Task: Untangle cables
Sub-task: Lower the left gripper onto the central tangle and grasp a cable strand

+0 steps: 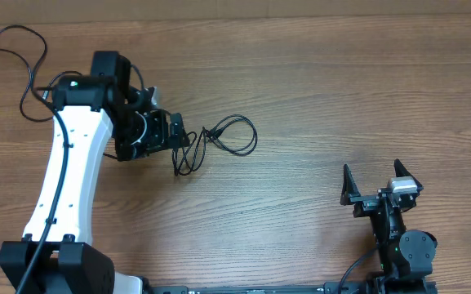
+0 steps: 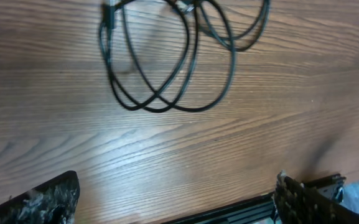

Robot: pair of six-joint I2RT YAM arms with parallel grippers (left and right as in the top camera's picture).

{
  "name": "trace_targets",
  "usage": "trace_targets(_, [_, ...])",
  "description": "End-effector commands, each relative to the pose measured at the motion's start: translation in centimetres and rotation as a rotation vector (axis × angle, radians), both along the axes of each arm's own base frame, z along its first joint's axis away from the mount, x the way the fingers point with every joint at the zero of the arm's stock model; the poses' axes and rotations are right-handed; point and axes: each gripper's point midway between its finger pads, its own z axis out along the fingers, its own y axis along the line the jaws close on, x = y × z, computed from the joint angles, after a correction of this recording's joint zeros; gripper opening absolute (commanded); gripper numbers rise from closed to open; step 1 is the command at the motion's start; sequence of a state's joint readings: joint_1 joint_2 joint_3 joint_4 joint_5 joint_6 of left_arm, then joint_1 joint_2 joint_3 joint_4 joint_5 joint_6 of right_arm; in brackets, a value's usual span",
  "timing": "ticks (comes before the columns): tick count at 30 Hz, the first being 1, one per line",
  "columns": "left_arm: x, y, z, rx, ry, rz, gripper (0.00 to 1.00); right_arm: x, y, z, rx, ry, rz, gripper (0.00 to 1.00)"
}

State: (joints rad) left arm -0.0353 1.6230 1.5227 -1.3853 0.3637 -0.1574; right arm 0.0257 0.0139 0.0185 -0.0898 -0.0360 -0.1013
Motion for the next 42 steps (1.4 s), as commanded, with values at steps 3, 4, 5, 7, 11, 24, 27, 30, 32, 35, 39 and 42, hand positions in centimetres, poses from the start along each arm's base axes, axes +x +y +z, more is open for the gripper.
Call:
trace_targets(3, [0.0, -3.0, 0.0, -0.032, -0.034, -0.080, 1.00, 0.0, -0.3, -0.2, -0.001, -0.004, -0.017, 1.00])
trace_targets(4, [0.1, -3.5, 0.0, -0.033, -0.045, -0.094, 0.99, 0.0, -0.3, -0.2, -0.001, -0.004, -0.016, 1.00])
trace_targets(5, [0.4, -3.9, 0.0, -0.030, -0.060, -0.110, 0.99, 0.0, -0.3, -0.2, -0.001, -0.004, -0.016, 1.00])
trace_targets(7, [0.9, -4.5, -0.3, 0.000, -0.088, -0.136, 1.00, 0.0, -0.3, -0.2, -0.001, -0.004, -0.016, 1.00])
trace_targets(11, [2.0, -5.2, -1.5, 0.067, -0.114, -0.175, 0.99, 0.0, -0.3, -0.2, -0.001, -0.004, -0.016, 1.00])
trace_targets(24, [2.7, -4.7, -8.4, 0.201, 0.057, -0.196, 0.93, 0.0, -0.3, -0.2, -0.001, -0.004, -0.017, 1.00])
trace_targets(27, [2.9, -4.2, -8.7, 0.233, 0.055, -0.194, 0.88, 0.0, -0.3, -0.2, -0.001, -0.004, -0.016, 1.00])
trace_targets(30, [3.1, -4.0, -8.2, 0.246, 0.047, -0.192, 0.84, 0.0, -0.3, -0.2, -0.001, -0.004, -0.016, 1.00])
trace_targets(32, [3.5, -4.0, -7.3, 0.247, 0.036, -0.191, 0.84, 0.0, -0.3, -0.2, -0.001, -0.004, -0.017, 1.00])
trace_targets(35, [4.0, -4.5, -5.3, 0.225, 0.013, -0.189, 0.84, 0.0, -0.3, -0.2, -0.001, -0.004, -0.016, 1.00])
trace_targets(39, [4.6, -6.7, -2.2, 0.114, -0.027, -0.201, 0.81, 0.0, -0.3, -0.2, -0.001, -0.004, -0.016, 1.00])
trace_targets(42, [4.6, -7.8, -1.5, 0.066, -0.035, -0.208, 0.74, 0.0, -0.3, -0.2, -0.001, -0.004, -0.016, 1.00])
